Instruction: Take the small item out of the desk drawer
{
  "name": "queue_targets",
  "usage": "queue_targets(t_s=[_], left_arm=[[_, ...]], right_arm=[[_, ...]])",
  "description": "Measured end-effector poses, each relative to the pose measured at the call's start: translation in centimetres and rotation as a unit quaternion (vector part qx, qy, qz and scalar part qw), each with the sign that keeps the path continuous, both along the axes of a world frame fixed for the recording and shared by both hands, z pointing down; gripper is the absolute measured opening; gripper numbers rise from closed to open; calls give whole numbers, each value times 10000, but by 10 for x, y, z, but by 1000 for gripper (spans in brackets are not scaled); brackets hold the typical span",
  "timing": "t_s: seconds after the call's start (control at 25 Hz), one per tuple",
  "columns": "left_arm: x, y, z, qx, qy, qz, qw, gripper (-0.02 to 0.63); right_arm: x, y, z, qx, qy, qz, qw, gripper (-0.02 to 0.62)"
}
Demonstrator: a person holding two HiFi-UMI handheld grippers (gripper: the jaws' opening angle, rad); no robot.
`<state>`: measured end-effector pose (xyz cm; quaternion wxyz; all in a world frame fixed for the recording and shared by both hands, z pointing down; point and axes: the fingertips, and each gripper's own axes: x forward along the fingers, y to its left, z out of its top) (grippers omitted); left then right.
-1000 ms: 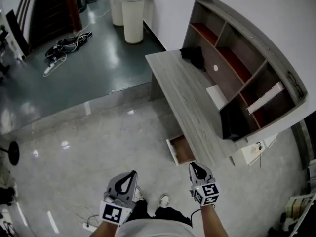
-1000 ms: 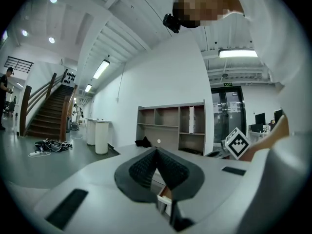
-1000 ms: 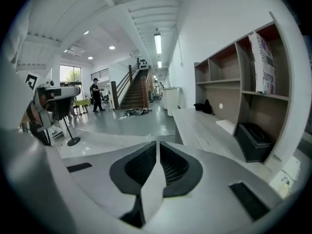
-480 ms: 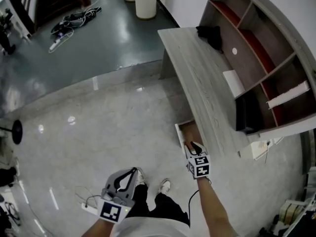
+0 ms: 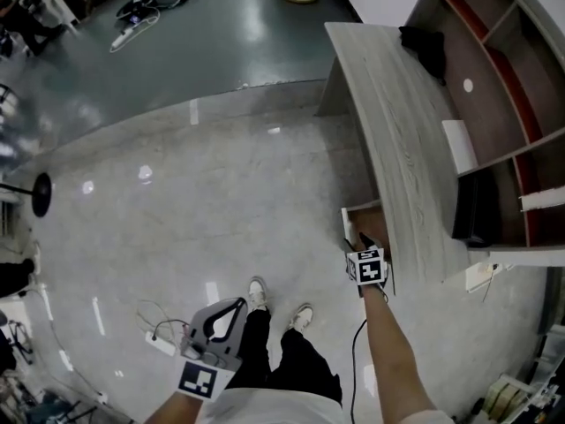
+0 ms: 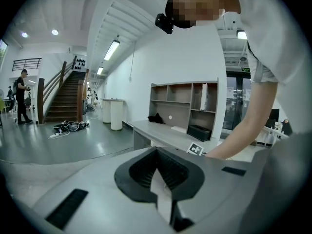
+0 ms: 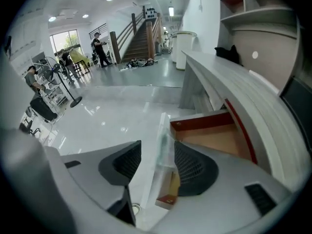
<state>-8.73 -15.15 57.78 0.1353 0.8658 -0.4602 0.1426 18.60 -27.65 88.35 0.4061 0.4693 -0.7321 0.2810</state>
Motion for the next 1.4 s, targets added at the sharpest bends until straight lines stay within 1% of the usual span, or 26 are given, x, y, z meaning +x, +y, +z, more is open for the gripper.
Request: queue_targets(t_s=[0.16, 0.28, 0.32, 0.4, 0.56, 0.64, 0.8, 1.0, 1.08, 1.2, 1.4], left_arm=[[-1, -3, 5, -41, -11, -39, 10000, 17], [0, -3, 10, -93, -19, -37, 9999, 17], [0, -2, 11, -113, -29, -32, 9999, 17], [1, -2, 13, -145, -29, -46, 9999, 17], [5, -5, 9, -69, -8, -11, 10000, 17], [8, -6, 6, 7, 24, 20, 10000, 17], [17, -4, 4, -2, 81, 95, 9999, 17], [30, -1, -7, 74, 172, 239, 9995, 17], [35, -2, -14, 147, 263, 254, 9992, 17], [42, -3, -26, 328, 302, 325, 9985, 17], [42, -4, -51, 633, 332, 354, 9968, 17]], right_arm=[[-2, -4, 22, -320, -7, 45, 9995, 245], [-5, -6, 28, -397, -53, 82, 9992, 244], [-6, -5, 29, -421, -46, 55, 9991, 229], [-7, -4, 29, -445, 16, -19, 9990, 131], [-3, -1, 24, -409, 142, -42, 9991, 47], [-1, 1, 19, -373, 108, -27, 9992, 37], [4, 7, 4, -265, 3, 14, 9996, 29], [1, 16, -28, -153, -378, 166, 9990, 29], [2, 17, -44, -46, -487, 176, 9986, 29], [4, 19, -70, 176, -603, 212, 9978, 28], [12, 25, -117, 574, -794, 386, 9944, 28]])
